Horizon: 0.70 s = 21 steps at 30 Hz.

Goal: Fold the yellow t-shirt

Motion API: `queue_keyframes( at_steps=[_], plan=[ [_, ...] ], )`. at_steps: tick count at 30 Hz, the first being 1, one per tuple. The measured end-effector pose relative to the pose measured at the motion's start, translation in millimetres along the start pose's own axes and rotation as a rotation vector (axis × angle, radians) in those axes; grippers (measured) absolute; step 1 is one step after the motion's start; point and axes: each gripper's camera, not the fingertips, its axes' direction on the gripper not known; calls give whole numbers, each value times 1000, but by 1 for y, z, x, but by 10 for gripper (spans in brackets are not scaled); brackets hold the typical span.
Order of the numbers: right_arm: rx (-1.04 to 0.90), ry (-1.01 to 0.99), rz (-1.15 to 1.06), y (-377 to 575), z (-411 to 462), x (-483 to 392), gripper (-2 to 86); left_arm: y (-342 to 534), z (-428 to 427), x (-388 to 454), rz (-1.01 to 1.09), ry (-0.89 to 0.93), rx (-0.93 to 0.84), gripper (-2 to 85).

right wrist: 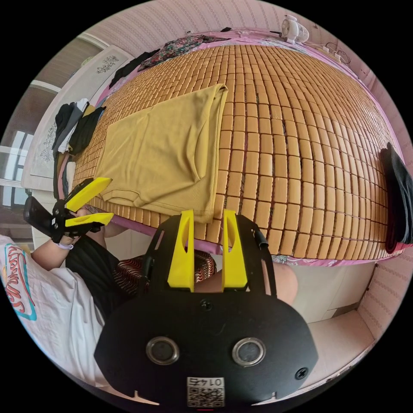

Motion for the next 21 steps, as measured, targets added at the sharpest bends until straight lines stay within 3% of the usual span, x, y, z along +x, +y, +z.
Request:
queue_keyframes(
  at_steps=[6,11,16,18,21],
  plan=[
    [-32,37,-37,-2,-22,9,54,-26,45,30,135,111,-31,169],
    [-19,-124,-44,1,-57,34,25,-54,84,46,216,91,-39,187],
    [2,-141,-53,3,-89,46,16,-62,118,59,300,105,-104,203],
    [63,-212,-29,4,-110,55,16,-64,125,63,343,133,-130,208],
    [201,-506,18,5,-142,75,16,-67,134,62,352,97,-144,141]
  ],
)
